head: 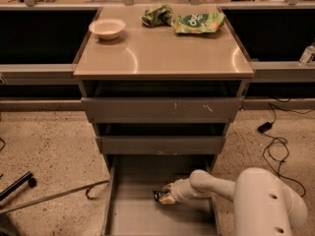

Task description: Pick rxbar chocolate from bottom drawer and place on counter

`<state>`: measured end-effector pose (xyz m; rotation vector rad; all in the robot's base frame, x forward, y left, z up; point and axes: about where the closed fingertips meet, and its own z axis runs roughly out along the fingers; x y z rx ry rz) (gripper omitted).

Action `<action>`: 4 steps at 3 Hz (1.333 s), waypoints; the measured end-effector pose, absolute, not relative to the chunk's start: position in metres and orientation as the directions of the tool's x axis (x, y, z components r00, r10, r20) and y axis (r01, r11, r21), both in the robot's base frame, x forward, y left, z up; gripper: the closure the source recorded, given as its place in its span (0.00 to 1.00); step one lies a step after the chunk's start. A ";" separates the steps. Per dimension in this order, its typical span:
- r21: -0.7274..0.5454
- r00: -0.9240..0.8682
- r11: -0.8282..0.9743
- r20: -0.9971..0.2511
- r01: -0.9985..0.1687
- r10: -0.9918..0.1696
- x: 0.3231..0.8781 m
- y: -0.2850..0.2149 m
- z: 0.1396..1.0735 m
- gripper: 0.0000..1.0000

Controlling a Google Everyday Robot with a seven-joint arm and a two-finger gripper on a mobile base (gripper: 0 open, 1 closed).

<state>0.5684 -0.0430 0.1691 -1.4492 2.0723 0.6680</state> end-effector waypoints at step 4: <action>0.026 -0.155 0.211 -0.767 -0.977 -0.622 0.581 -0.016 0.306 1.00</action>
Offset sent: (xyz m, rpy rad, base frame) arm 0.0160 0.0260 0.1919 0.1627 -0.1158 0.1141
